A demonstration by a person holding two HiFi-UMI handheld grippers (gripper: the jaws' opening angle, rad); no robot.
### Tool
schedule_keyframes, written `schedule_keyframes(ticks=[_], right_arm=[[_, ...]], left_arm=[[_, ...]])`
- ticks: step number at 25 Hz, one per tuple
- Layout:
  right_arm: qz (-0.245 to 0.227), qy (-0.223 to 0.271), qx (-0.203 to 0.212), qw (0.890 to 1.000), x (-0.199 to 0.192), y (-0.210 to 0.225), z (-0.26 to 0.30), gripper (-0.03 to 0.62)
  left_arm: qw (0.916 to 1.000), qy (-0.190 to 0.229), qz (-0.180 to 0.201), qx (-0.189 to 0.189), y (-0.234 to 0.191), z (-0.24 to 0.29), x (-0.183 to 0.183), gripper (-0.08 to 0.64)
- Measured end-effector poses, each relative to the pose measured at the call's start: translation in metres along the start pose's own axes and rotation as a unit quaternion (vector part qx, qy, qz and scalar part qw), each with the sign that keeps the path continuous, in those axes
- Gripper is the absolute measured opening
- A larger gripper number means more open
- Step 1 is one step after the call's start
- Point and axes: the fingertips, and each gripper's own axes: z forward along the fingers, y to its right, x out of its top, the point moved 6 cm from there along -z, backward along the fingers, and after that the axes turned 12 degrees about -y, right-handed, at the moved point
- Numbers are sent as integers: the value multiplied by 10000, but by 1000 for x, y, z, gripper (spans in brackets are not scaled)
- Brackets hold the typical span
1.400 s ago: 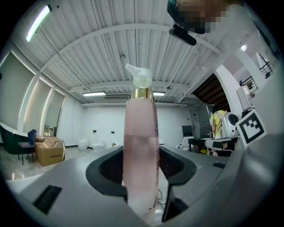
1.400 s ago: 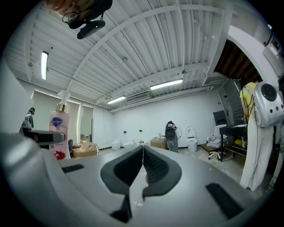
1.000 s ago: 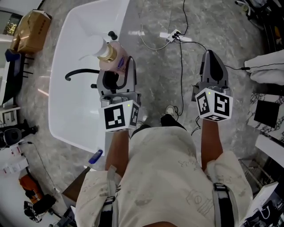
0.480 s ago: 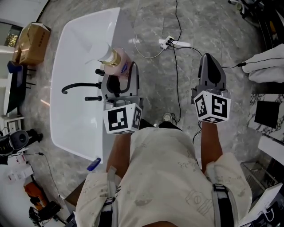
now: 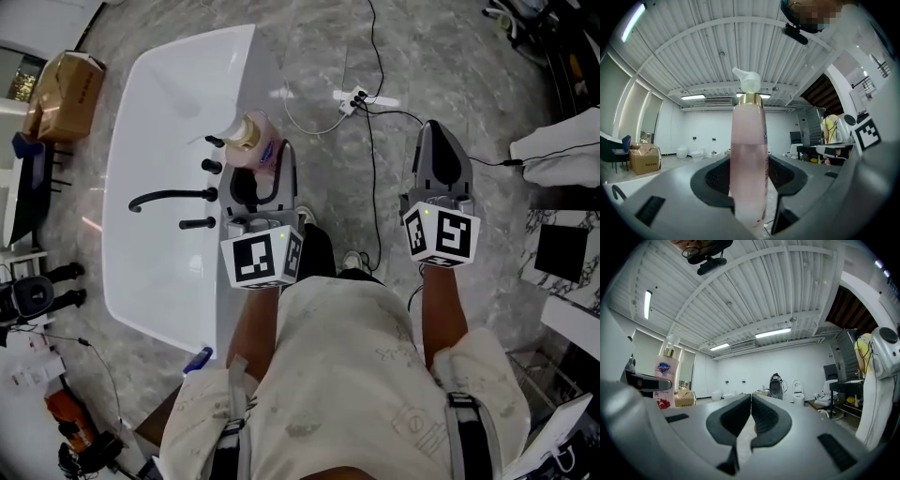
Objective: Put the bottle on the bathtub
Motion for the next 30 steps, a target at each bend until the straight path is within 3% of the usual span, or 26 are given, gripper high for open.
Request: schedule_keyframes(ticks=[20, 30], right_arm=[[-893, -148, 695, 9935, 44, -169, 182, -9], [-1035, -192, 866, 9907, 58, -241, 251, -9]], left_arm=[[9988, 17, -196, 455, -192, 94, 7, 229], [9978, 76, -390, 527, -279, 127, 6, 229]])
